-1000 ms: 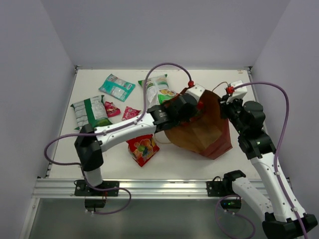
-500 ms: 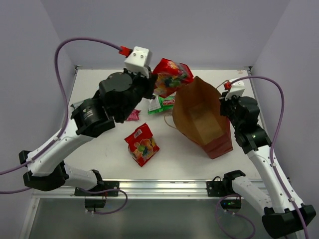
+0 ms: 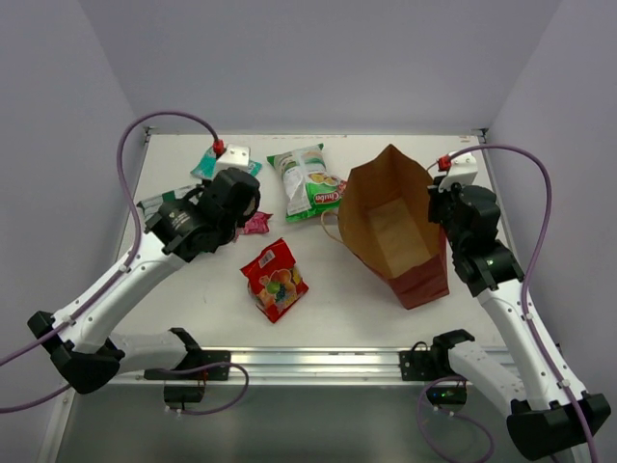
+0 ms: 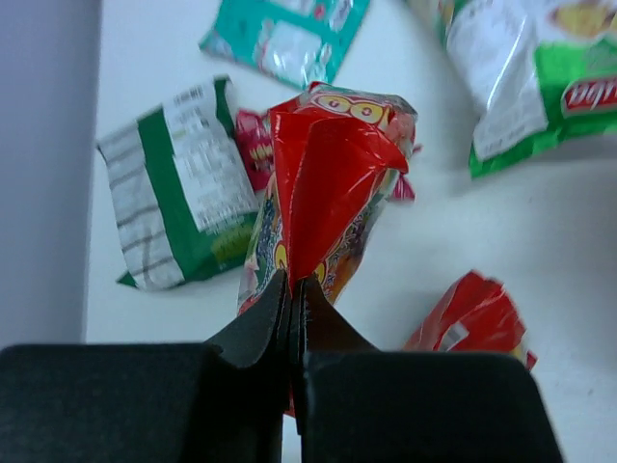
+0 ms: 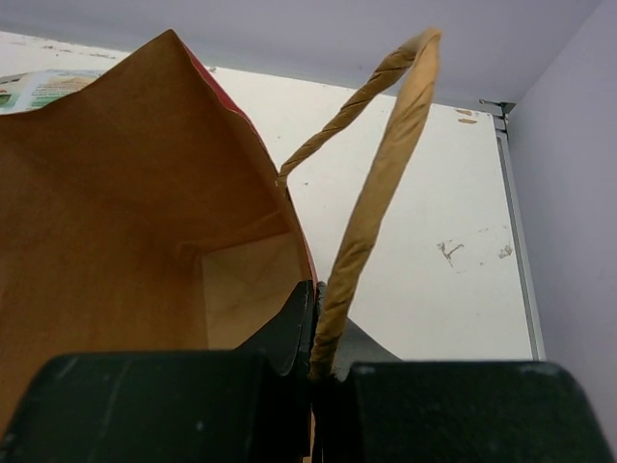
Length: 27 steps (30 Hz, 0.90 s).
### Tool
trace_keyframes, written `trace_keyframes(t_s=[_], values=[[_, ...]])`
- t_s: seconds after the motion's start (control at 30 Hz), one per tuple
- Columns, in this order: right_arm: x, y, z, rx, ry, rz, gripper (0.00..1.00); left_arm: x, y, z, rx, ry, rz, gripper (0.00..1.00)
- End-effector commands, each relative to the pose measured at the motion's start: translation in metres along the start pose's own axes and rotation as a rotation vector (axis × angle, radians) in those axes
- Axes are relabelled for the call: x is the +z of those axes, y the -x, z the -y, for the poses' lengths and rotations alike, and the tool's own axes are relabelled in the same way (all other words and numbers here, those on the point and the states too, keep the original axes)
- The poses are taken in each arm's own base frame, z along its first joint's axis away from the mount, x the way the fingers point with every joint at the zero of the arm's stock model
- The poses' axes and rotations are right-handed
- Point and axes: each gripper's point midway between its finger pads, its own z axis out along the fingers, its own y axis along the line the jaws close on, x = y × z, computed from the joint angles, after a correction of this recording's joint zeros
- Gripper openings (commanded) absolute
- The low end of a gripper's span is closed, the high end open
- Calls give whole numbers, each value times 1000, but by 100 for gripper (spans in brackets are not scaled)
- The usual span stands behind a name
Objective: Take the snacks out of the paper bag
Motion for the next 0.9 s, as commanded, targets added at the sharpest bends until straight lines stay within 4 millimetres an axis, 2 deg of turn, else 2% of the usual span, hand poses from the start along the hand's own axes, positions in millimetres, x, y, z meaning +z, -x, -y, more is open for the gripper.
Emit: trace_keyframes(t_s=[0.0, 0.03, 0.1, 0.13, 0.3, 0.37, 0.47, 0.5, 0.57, 0.6, 0.67, 0.7, 0.73, 0.8, 0.83, 0.87], values=[[-6, 24, 9, 36, -42, 61, 0, -6, -32, 0, -105, -66, -53, 0], [-8, 26, 10, 39, -44, 68, 0, 1, -55, 0, -92, -49, -104, 0], [-9, 28, 11, 44, -49, 72, 0, 2, -80, 0, -88, -46, -172, 0], [-10, 29, 11, 46, -49, 75, 0, 6, -102, -1, -61, -31, -223, 0], [-9, 27, 13, 72, -64, 71, 0, 23, -157, -4, -45, -10, -345, 0], [-9, 27, 12, 85, -65, 68, 0, 35, -161, -8, -63, 5, -374, 2], [-9, 30, 15, 89, -79, 66, 0, 47, -156, -20, -62, 58, -360, 18], [-10, 34, 18, 91, -90, 69, 0, 51, -154, -31, -64, 85, -365, 31], [-10, 37, 22, 144, -109, 66, 0, 53, -153, -39, -61, 106, -379, 41], [-9, 43, 28, 168, -129, 70, 0, 54, -149, -44, -71, 116, -374, 55], [-7, 47, 31, 235, -133, 69, 0, 50, -137, -45, -91, 103, -344, 72], [-4, 52, 39, 265, -150, 74, 0, 47, -130, -44, -105, 85, -327, 93], [-2, 55, 41, 318, -152, 79, 0, 42, -110, -42, -133, 61, -281, 100], [1, 66, 48, 374, -155, 100, 0, 30, -82, -41, -169, 9, -204, 100], [10, 65, 47, 416, -154, 85, 0, 21, -57, -44, -202, -6, -138, 100], [14, 69, 51, 438, -158, 91, 0, 13, -41, -50, -223, 0, -85, 100]])
